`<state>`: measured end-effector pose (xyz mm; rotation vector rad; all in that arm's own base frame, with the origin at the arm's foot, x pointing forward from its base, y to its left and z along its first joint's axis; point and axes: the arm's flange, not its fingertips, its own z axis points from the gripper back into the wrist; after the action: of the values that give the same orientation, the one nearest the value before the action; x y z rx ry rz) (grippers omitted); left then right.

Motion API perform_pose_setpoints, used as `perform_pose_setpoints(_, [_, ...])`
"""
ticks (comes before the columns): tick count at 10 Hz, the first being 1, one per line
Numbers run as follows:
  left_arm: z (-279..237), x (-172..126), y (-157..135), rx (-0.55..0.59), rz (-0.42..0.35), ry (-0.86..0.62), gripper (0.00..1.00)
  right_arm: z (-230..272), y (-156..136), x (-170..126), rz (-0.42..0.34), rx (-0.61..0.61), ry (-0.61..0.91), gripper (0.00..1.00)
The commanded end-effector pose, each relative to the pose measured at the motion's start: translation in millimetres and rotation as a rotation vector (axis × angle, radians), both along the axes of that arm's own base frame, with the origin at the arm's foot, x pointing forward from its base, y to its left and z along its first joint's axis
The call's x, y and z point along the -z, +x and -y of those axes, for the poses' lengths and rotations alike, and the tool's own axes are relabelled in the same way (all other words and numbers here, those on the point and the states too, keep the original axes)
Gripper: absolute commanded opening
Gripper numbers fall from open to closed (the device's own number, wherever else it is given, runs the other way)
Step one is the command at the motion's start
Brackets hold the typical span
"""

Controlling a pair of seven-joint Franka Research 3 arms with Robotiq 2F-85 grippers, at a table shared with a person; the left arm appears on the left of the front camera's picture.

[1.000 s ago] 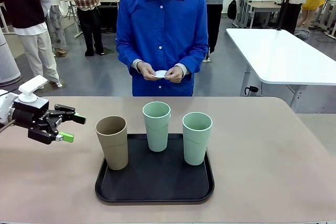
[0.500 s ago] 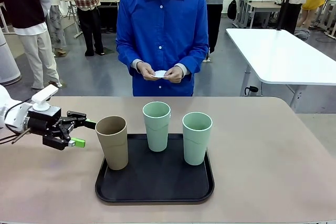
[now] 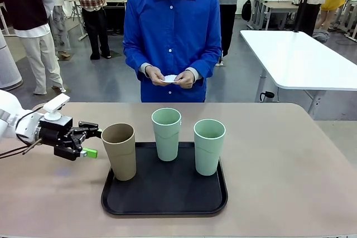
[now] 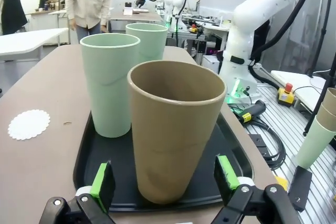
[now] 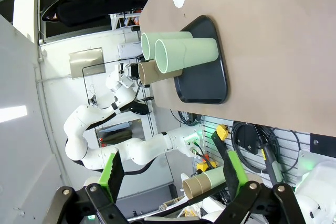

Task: Place coasters on the table and set cups on them.
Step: Pick up one Reusable plastic cup and place it on a coaster set by the human.

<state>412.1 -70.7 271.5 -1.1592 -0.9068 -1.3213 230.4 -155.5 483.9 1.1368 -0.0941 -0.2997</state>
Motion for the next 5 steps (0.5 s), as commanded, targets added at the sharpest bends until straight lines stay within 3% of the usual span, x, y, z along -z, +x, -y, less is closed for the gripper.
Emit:
perform_pose_setpoints(1, [7.1,5.3,4.2,0.054,0.020,-0.024,1.00,0.0,1.0,-0.2,0.007,-0.003,0.021,1.00])
perform_pose_setpoints(5, [14.9,13.9,10.9,0.085,-0.001,-0.049,1.00,0.0,1.0,-0.2,0.007,-0.003,0.021,1.00])
